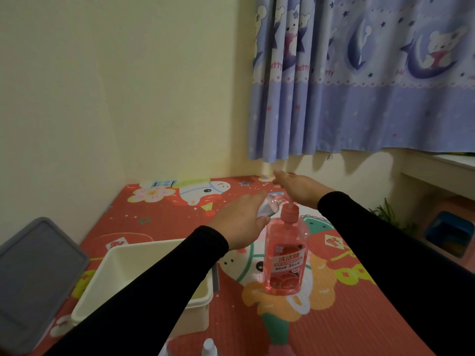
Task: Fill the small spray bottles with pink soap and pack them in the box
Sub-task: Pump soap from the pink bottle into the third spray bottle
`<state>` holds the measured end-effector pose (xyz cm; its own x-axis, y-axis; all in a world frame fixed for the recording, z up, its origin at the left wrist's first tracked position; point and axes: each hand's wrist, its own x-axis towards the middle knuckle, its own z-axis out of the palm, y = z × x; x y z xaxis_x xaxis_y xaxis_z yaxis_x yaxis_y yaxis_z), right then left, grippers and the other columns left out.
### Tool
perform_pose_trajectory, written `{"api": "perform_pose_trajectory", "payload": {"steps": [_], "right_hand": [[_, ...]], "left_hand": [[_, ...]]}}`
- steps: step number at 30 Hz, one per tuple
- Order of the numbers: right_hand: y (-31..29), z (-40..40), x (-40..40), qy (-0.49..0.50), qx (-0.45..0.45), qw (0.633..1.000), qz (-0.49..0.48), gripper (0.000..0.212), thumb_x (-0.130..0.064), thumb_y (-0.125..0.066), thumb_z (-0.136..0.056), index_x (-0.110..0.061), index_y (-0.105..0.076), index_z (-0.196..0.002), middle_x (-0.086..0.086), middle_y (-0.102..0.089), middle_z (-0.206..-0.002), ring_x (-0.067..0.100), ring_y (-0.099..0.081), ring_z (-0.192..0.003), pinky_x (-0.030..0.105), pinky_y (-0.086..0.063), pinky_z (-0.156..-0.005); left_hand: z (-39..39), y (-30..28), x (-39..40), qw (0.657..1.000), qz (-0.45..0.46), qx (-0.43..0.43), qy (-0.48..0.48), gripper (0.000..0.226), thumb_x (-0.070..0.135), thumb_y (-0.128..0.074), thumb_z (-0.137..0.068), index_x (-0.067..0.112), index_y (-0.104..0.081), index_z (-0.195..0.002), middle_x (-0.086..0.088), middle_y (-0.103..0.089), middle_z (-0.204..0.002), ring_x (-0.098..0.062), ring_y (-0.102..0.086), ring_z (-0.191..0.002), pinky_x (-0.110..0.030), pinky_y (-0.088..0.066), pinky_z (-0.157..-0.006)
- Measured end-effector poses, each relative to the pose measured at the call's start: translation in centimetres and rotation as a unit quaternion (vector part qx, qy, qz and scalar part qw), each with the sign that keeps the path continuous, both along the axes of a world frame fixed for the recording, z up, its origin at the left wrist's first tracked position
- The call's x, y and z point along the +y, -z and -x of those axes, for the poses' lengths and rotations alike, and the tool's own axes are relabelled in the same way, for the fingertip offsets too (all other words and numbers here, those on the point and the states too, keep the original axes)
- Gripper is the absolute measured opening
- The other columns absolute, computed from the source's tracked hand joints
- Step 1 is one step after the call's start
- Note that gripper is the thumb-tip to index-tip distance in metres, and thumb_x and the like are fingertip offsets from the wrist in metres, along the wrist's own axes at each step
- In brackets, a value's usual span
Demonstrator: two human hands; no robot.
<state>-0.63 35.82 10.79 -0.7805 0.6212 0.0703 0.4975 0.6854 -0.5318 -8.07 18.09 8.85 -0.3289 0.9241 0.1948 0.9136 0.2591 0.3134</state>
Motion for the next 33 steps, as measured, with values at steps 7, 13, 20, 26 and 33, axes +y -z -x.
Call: {"api": "perform_pose_trajectory", "payload": {"steps": [7,13,20,26,33], "right_hand": [[0.9,-0.3,-1.0,0.002,0.0,1.0,0.013,0.055,-0.042,-0.017,-0.104,-0.011,-0.04,-0.144,0.017,-0.043,-0.147,0.033,-0.04,-0.134,0.044,-0.027,-0.114],[-1.0,-0.6,-1.3,0.01,-0.017,0.999,-0.027,0.061,-0.048,-0.012,-0.102,-0.013,-0.042,-0.144,0.014,-0.043,-0.148,0.029,-0.038,-0.136,0.038,-0.025,-0.112],[0.5,-0.5,-1.2,-0.008,-0.013,1.0,-0.014,0.053,-0.04,-0.018,-0.104,-0.013,-0.038,-0.145,0.018,-0.043,-0.147,0.033,-0.042,-0.134,0.043,-0.029,-0.112],[0.0,-0.8,-1.9,0.018,-0.003,1.0,0.0,0.046,-0.025,-0.019,-0.106,-0.013,-0.028,-0.149,0.02,-0.039,-0.149,0.036,-0.041,-0.134,0.041,-0.031,-0.11],[-0.8,-0.6,-1.3,-0.007,-0.01,0.999,-0.039,0.06,-0.045,-0.014,-0.103,-0.01,-0.05,-0.135,0.02,-0.053,-0.137,0.033,-0.046,-0.128,0.044,-0.031,-0.11]], "left_hand": [[0.1,1.2,0.2,1.0,0.028,-0.001,-0.003,0.062,0.037,-0.039,-0.102,0.021,-0.011,-0.154,-0.007,-0.022,-0.159,-0.024,-0.024,-0.144,-0.04,-0.026,-0.115],[0.0,0.1,0.0,1.0,0.001,-0.003,-0.001,0.056,0.034,-0.042,-0.102,0.02,-0.021,-0.151,-0.009,-0.036,-0.15,-0.026,-0.038,-0.134,-0.035,-0.033,-0.105],[0.0,0.9,0.1,1.0,0.016,0.004,-0.001,0.059,0.035,-0.041,-0.102,0.02,-0.015,-0.153,-0.008,-0.031,-0.154,-0.025,-0.032,-0.139,-0.037,-0.03,-0.109],[0.1,0.8,0.2,1.0,0.025,-0.005,-0.004,0.061,0.036,-0.041,-0.102,0.02,-0.014,-0.154,-0.008,-0.028,-0.156,-0.025,-0.027,-0.142,-0.036,-0.027,-0.111],[0.0,0.1,0.0,1.0,-0.005,-0.003,-0.002,0.055,0.034,-0.042,-0.101,0.02,-0.021,-0.151,-0.009,-0.037,-0.149,-0.026,-0.038,-0.134,-0.036,-0.033,-0.105]]}}
